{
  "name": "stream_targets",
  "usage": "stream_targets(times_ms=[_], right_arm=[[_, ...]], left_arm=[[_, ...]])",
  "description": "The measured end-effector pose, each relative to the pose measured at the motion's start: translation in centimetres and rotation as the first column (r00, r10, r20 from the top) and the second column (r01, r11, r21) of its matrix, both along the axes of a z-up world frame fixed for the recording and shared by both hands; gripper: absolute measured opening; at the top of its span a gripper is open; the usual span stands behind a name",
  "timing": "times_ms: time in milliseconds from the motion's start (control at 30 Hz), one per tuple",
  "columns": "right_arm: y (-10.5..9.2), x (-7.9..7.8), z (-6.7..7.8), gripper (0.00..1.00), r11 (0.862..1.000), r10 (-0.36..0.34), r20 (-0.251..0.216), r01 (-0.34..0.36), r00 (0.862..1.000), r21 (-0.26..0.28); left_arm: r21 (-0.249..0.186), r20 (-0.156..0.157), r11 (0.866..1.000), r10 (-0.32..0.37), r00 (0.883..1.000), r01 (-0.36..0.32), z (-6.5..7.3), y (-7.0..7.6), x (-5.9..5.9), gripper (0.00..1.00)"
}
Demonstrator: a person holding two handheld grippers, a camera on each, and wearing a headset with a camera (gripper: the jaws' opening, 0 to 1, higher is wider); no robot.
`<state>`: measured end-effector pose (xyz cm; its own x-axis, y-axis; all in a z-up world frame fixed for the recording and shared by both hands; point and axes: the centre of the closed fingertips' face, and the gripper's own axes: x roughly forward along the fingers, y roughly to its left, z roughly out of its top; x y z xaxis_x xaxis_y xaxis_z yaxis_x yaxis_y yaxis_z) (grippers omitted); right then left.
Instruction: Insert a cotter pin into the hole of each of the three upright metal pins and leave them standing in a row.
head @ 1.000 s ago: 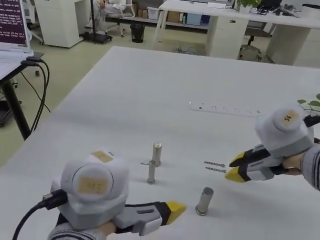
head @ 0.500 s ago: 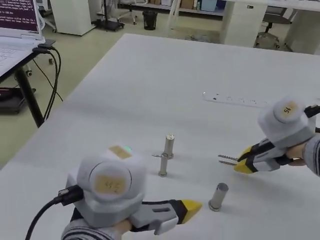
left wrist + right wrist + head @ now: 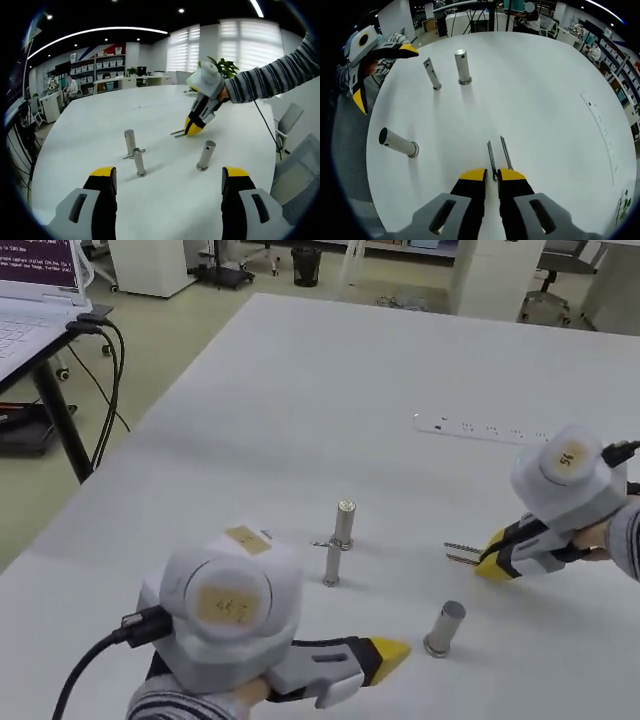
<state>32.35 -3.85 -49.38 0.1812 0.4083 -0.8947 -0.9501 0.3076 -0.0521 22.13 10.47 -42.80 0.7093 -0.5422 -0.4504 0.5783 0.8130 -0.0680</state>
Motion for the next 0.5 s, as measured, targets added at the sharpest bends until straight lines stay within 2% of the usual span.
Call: stream_targets(times_ms=[200,500], right_arm=[[-0.07,-0.01,0.04,0.01,1.0,0.012,-0.007,-0.012,1.0,-0.015],[-0.24,0.02,0.07,0.0,0.999,0.015,0.009,-0.015,1.0,-0.029]], left_arm=[[0.003,-0.014,1.0,-0.014,1.0,0.014,-0.25,-0.21,-0.2,0.83],[0.015,-0.021,0.999,-0.034,0.999,0.034,-0.37,-0.49,-0.59,0.81]])
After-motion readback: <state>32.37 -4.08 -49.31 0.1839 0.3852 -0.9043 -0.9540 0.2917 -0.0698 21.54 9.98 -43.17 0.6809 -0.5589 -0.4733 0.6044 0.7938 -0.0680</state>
